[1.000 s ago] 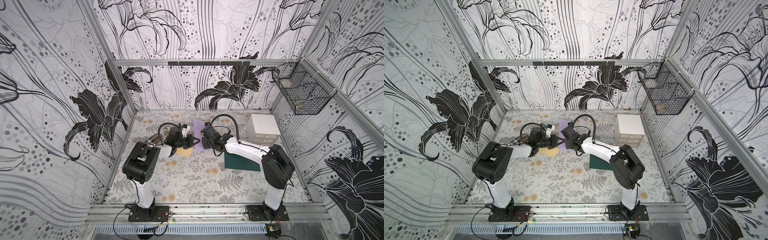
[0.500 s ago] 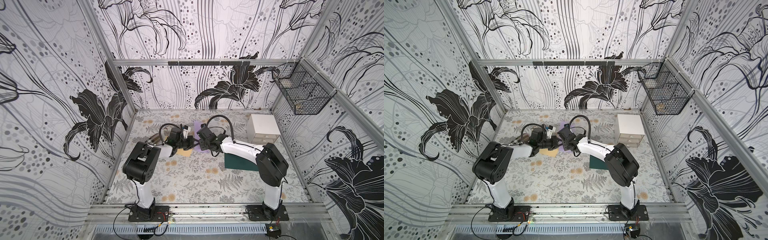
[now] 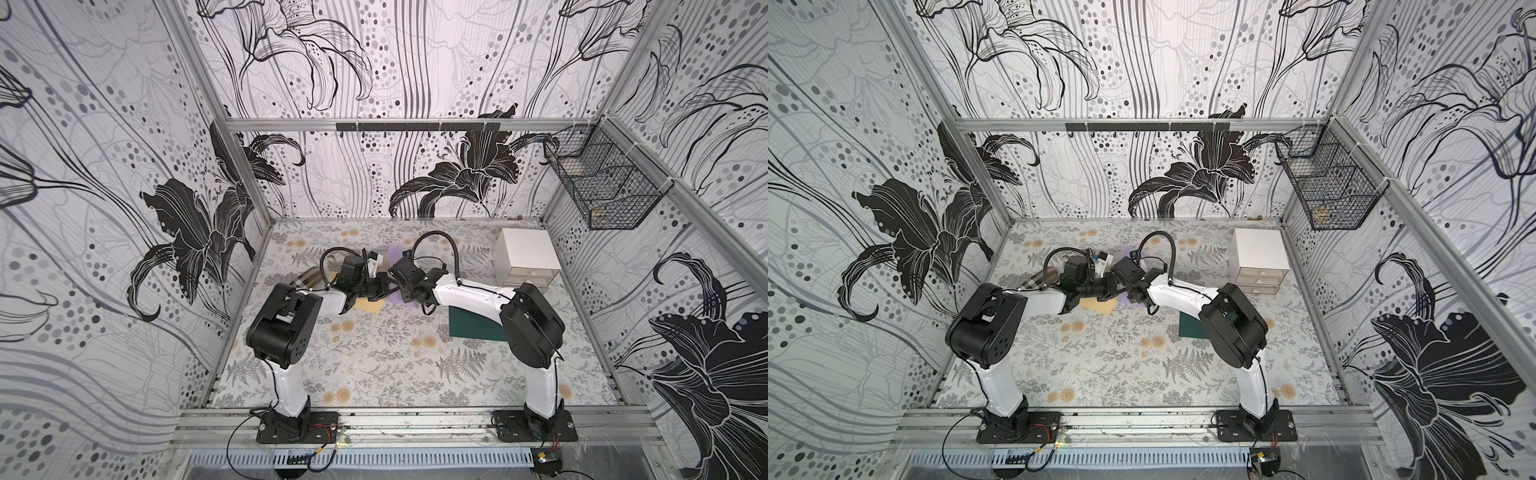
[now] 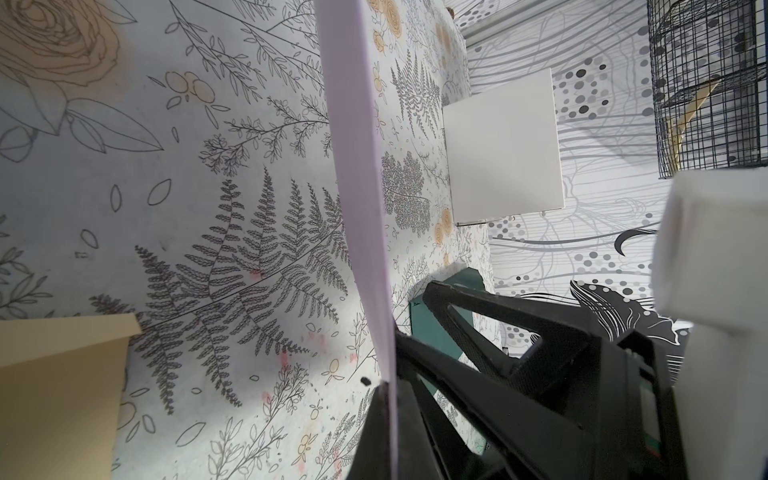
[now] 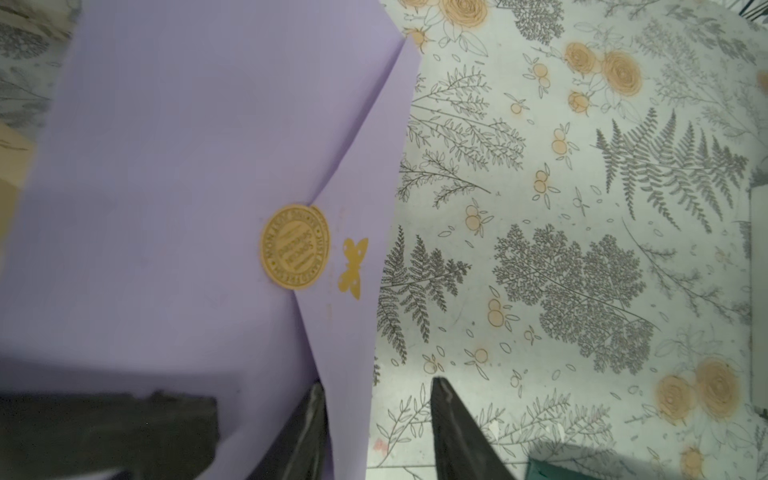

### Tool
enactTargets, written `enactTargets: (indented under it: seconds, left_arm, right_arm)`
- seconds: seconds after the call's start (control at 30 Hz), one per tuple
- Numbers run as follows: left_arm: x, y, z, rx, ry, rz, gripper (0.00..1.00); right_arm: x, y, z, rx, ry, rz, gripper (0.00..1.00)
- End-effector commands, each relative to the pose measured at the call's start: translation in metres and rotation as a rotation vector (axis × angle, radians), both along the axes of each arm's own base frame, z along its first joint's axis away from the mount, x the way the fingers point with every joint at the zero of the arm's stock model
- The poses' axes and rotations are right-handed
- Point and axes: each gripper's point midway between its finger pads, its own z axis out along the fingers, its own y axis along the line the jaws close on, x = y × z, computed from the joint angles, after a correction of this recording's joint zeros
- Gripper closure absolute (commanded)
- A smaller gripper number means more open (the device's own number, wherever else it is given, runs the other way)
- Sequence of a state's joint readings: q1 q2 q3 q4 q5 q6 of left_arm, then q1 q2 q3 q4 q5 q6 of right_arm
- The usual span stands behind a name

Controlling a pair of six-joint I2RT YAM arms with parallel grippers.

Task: Open the envelope
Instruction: Open the envelope flap on the envelope.

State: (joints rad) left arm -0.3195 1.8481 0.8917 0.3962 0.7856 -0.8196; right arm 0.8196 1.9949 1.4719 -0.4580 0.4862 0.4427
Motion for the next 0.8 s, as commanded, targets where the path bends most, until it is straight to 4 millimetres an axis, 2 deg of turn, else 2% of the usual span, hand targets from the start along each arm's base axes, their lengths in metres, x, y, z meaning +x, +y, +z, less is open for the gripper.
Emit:
enactTargets:
  seconds: [0.0, 0.3, 0.77]
  left_arm:
    - [0.008, -0.007, 0.015, -0.022, -0.063, -0.021, 1.0]
    - [0.007, -0.008, 0.017, -0.024, -0.065, -0.026, 1.0]
    - [0.006, -0.012, 0.018, -0.03, -0.065, -0.037, 1.0]
  right_arm:
    - [0.001, -0.01, -0.004, -0.044, 0.003, -0.051, 0.58]
    - [-0.001, -0.009, -0.008, -0.01, 0.022, -0.063, 0.63]
    - [0.003, -0.026, -0.012, 0.098, 0.064, -0.146, 0.64]
